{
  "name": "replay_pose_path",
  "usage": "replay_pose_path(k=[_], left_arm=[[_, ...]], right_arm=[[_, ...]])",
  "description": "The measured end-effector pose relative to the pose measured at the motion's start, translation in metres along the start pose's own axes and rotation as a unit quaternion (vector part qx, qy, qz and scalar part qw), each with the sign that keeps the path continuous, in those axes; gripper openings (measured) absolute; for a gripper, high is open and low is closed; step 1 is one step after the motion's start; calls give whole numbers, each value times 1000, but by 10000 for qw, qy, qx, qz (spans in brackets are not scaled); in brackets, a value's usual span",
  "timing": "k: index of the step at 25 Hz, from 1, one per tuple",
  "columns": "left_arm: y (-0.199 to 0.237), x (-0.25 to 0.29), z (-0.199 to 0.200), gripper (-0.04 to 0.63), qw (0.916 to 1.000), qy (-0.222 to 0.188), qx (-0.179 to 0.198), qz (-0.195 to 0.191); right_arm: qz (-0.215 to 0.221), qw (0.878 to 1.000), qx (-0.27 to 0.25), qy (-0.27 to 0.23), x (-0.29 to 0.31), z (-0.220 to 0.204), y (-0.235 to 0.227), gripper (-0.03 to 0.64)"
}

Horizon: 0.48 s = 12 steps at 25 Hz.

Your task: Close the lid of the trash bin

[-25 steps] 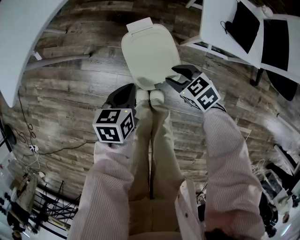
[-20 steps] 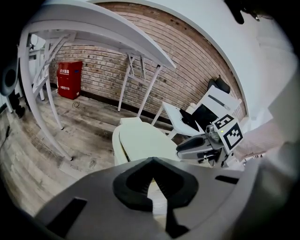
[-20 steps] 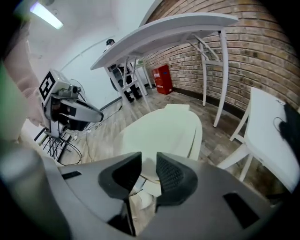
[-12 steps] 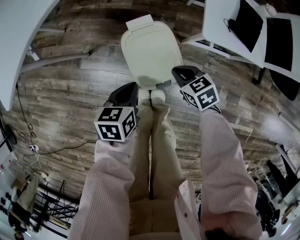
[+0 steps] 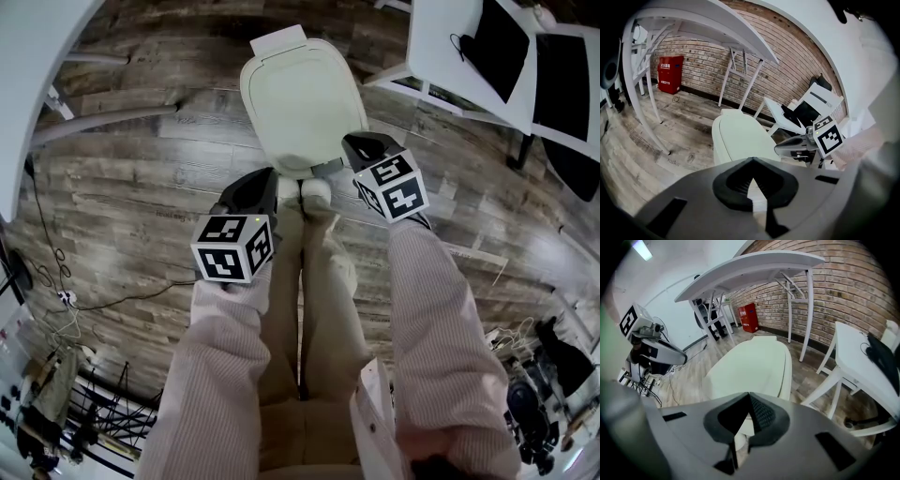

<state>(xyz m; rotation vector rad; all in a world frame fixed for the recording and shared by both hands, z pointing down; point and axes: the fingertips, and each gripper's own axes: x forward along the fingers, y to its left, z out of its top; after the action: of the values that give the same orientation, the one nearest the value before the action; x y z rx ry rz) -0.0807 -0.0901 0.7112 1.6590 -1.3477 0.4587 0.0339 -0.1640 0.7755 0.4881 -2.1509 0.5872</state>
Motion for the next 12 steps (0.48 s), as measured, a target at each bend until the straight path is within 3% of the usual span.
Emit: replay_pose_path(k=[12], left_arm=[[-3, 9, -7, -6, 10000, 12, -35, -61]], right_arm=[[-587, 9944, -722, 492, 10, -8, 4, 5]])
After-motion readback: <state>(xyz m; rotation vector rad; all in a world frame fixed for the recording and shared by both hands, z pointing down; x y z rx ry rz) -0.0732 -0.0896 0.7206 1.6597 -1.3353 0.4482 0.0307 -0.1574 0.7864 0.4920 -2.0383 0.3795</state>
